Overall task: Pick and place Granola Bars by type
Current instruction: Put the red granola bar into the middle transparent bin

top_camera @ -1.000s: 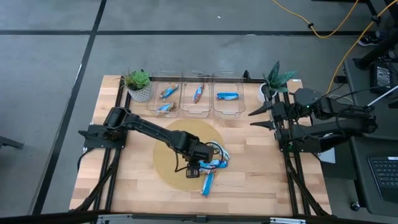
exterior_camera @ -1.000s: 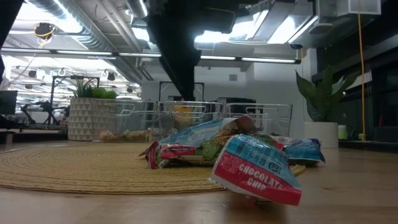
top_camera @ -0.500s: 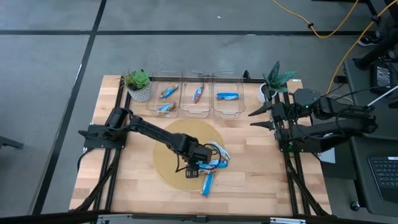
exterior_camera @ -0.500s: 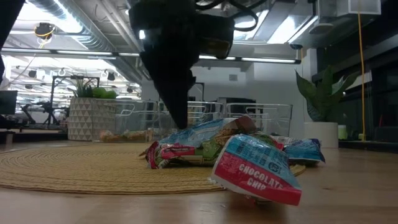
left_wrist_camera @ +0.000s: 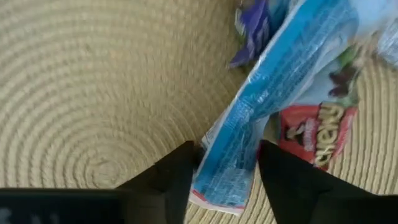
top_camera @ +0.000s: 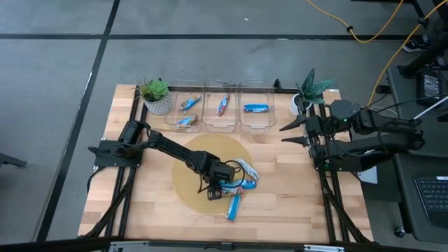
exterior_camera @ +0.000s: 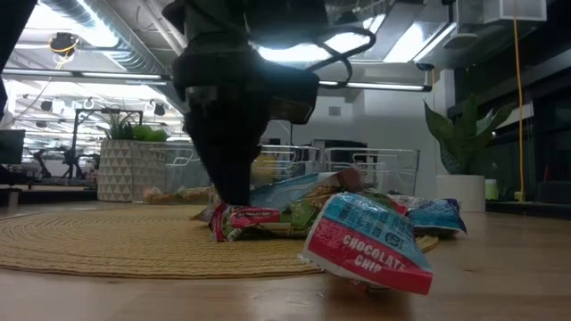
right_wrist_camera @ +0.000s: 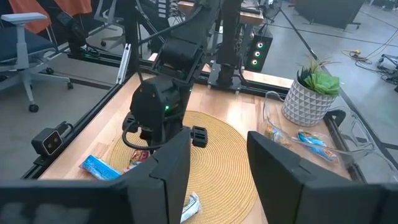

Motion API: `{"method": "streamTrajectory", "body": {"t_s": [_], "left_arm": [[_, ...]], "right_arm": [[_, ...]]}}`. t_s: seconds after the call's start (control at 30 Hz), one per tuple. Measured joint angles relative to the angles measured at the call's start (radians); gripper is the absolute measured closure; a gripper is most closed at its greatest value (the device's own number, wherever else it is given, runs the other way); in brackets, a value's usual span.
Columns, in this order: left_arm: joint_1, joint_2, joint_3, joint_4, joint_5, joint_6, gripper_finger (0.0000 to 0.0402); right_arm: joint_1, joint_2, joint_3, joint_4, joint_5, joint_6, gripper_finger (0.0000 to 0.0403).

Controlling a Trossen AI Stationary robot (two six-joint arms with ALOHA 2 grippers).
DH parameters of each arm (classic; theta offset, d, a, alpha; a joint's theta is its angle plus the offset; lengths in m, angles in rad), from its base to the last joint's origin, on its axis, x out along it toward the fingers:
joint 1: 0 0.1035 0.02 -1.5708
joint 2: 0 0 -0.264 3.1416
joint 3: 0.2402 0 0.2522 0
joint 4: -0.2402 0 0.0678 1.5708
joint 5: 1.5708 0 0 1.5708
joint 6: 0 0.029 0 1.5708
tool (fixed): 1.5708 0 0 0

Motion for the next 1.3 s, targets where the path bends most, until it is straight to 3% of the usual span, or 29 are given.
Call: {"method": "streamTrajectory", "body": {"t_s": [0.27,0.43,0.97,1.3], "left_arm": [[0.001,0.000,-0.009,0.003,0.044,-0.009,0.0335],[0.001,-0.001,-0.009,0.003,0.070,-0.018,0.0371],[0.002,0.000,0.123,-0.011,0.092,-0.016,0.0379],[0.006,-0.010,0.191,-0.077,0.055,-0.008,0.0379]], "right_arm": [[0.000,0.000,0.000,0.000,0.000,0.000,0.0241],[0.000,0.000,0.000,0.000,0.001,0.000,0.0241],[0.000,0.000,0.000,0.000,0.001,0.000,0.0241],[0.000,0.000,0.000,-0.002,0.001,-0.025,0.0241]]}}
